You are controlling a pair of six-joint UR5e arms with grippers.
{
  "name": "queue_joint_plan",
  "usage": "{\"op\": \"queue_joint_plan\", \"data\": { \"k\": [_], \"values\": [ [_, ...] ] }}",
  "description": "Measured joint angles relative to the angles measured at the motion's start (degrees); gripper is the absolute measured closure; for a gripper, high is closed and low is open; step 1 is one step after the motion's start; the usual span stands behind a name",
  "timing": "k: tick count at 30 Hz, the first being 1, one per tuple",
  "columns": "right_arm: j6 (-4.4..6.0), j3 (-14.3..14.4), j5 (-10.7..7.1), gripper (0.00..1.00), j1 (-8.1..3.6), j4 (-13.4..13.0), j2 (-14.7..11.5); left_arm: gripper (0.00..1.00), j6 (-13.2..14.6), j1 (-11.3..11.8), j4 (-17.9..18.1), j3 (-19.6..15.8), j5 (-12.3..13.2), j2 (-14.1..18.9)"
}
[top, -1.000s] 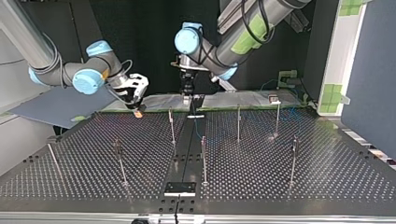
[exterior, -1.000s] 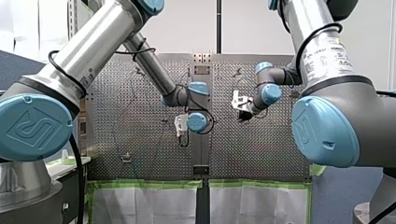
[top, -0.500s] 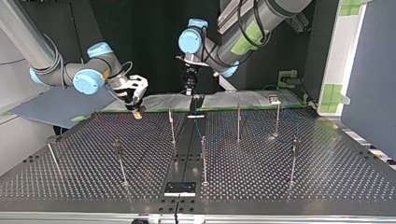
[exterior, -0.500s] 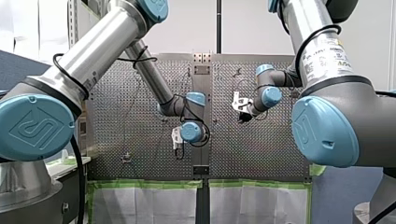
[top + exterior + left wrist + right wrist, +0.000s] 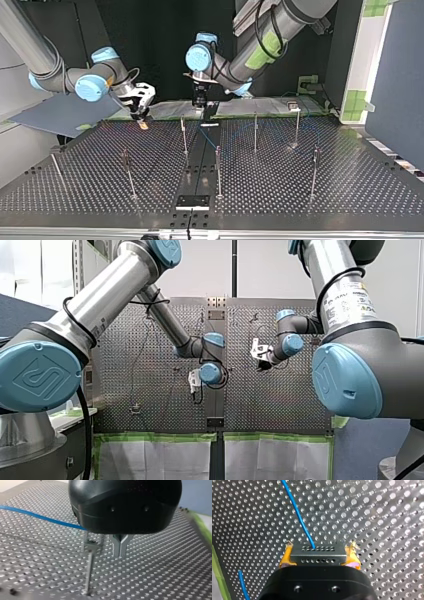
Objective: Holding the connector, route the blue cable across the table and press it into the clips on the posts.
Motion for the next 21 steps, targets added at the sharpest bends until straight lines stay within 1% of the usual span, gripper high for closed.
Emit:
{"op": "queue_joint_plan", "data": {
  "k": [5, 8, 12, 16, 21],
  "values": [
    [0.01, -0.02, 0.01, 1.0, -0.73, -0.11, 0.01, 1.0, 0.13, 0.93, -0.21, 2.57, 0.46, -0.08],
    [0.01, -0.02, 0.05, 1.0, -1.12, -0.18, 0.02, 1.0, 0.27, 1.96, -0.43, 4.11, 1.41, -0.45],
    [0.01, -0.02, 0.08, 1.0, -1.52, -0.22, 0.02, 1.0, 0.83, 3.27, -1.79, 6.14, 2.84, -1.97],
    [0.01, -0.05, 0.07, 1.0, -1.81, -0.28, 0.02, 1.0, 1.07, 4.11, -2.5, 7.71, 3.34, -3.52],
    [0.01, -0.09, 0.01, 1.0, -1.99, -0.24, 0.05, 1.0, 1.18, 4.82, -3.68, 8.6, 3.71, -4.11]
  ]
}}
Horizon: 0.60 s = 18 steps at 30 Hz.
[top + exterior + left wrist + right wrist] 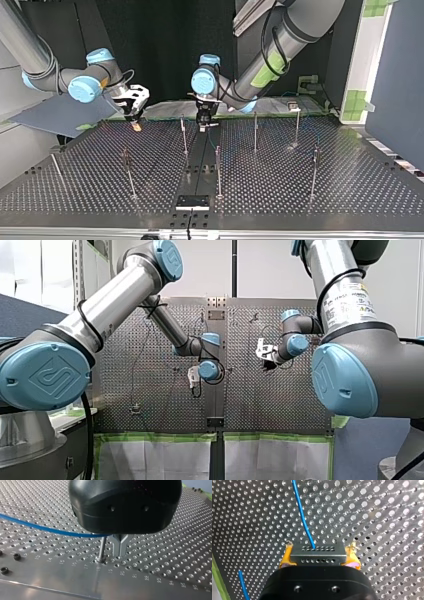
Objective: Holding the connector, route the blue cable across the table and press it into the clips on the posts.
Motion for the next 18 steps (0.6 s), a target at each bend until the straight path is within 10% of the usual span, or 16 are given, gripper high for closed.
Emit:
{"op": "queue_joint_plan", "data": {
  "k": [18],
  "values": [
    [-0.3, -0.04, -0.67, 1.0, 0.03, 0.02, 0.0, 1.0, 0.29, -2.26, -4.98, -1.31, -2.99, 1.76]
  ]
}}
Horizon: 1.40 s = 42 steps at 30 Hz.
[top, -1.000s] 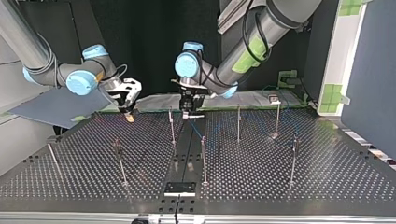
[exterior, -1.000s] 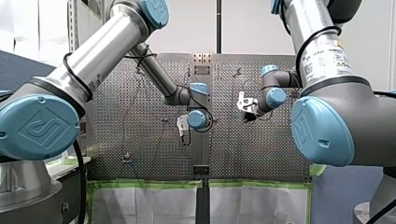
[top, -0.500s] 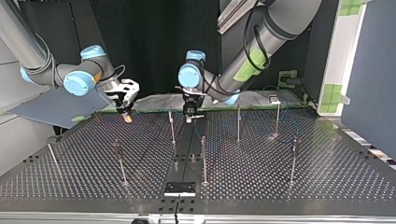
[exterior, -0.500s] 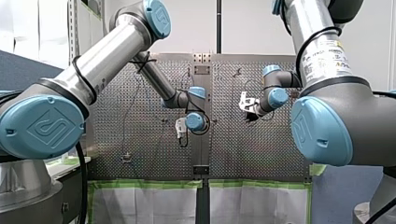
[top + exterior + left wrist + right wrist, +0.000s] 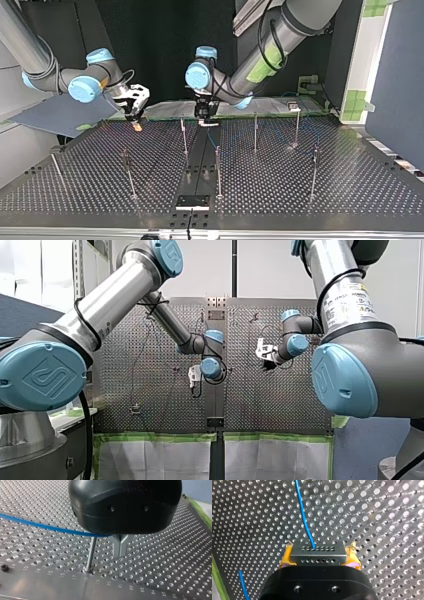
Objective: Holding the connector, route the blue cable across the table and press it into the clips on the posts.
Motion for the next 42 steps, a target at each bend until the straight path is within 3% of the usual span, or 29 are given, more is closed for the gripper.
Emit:
{"op": "queue_joint_plan", "data": {
  "k": [6, 20, 27, 33, 42],
  "values": [
    [-0.01, -0.06, -0.43, 1.0, 0.09, 0.0, 0.01, 1.0, 0.14, -1.21, -0.17, -1.55, -0.6, 1.85],
    [0.26, -0.07, -0.62, 1.0, -0.09, -0.02, 0.02, 1.0, 0.46, -4.23, 1.12, -3.26, -1.01, 2.12],
    [0.33, -0.07, -0.57, 1.0, -0.13, -0.36, 0.07, 1.0, 0.47, -2.9, 4.29, -3.16, -0.55, 2.08],
    [0.67, -0.07, -0.57, 1.0, -0.19, -1.0, 0.12, 1.0, 1.2, -0.63, 6.31, -2.74, 1.75, 1.8],
    [0.73, -0.17, -0.57, 1.0, -0.66, -1.14, 0.2, 1.0, 1.56, 0.61, 4.94, 0.91, 4.25, -1.23]
  ]
}}
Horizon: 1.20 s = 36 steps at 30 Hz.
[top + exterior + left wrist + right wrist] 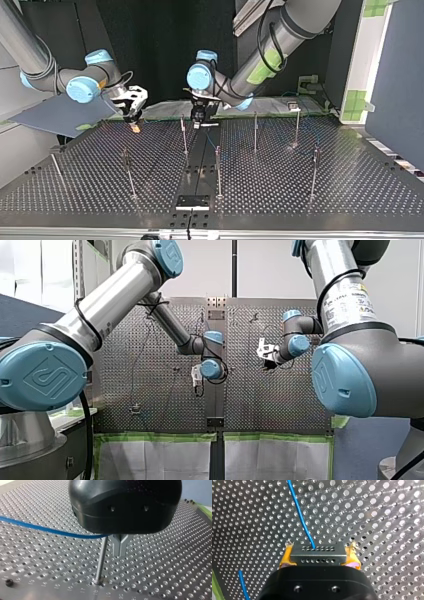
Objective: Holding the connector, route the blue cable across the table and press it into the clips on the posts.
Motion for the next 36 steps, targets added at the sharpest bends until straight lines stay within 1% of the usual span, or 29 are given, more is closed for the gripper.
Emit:
{"op": "queue_joint_plan", "data": {
  "k": [6, 15, 17, 18, 19, 20, 21, 22, 29, 33, 36],
  "values": [
    [0.07, -0.14, 0.0, 1.0, -0.48, -0.18, 0.03, 1.0, -0.21, 1.06, -0.37, 2.19, 1.11, -0.77],
    [0.18, -0.74, -0.17, 1.0, -1.64, -0.52, 0.06, 1.0, -0.16, 2.63, -1.3, 3.69, 1.39, -0.79],
    [0.18, -0.81, -0.22, 1.0, -1.8, -0.53, 0.06, 0.67, -0.17, 2.74, -1.68, 3.76, 1.37, -0.79],
    [0.18, -0.83, -0.24, 1.0, -1.88, -0.53, 0.06, 0.67, -0.17, 2.75, -1.98, 3.78, 1.31, -0.79],
    [0.18, -0.85, -0.27, 1.0, -1.94, -0.53, 0.05, 0.38, -0.15, 2.73, -2.25, 3.78, 1.19, -0.79],
    [0.18, -0.86, -0.3, 1.0, -1.99, -0.53, 0.06, 0.17, -0.11, 2.68, -2.55, 3.78, 1.01, -0.79],
    [0.18, -0.89, -0.35, 1.0, -2.06, -0.5, 0.05, 0.17, -0.03, 2.6, -2.97, 3.79, 0.68, -0.76],
    [0.18, -0.89, -0.37, 1.0, -2.08, -0.47, 0.05, 0.0, 0.01, 2.53, -3.32, 3.81, 0.36, -0.73],
    [0.09, -0.88, -0.47, 1.0, -2.08, -0.36, 0.04, 0.0, 0.97, 1.87, -6.18, 3.85, -2.34, -0.34],
    [0.05, -0.89, -0.56, 1.0, -2.09, -0.3, 0.04, 0.0, 2.0, 1.03, -8.2, 3.74, -3.66, 1.19],
    [0.06, -0.89, -0.58, 1.0, -2.15, -0.28, 0.03, 0.0, 2.41, 0.13, -9.62, 3.42, -4.09, 2.53]
  ]
}}
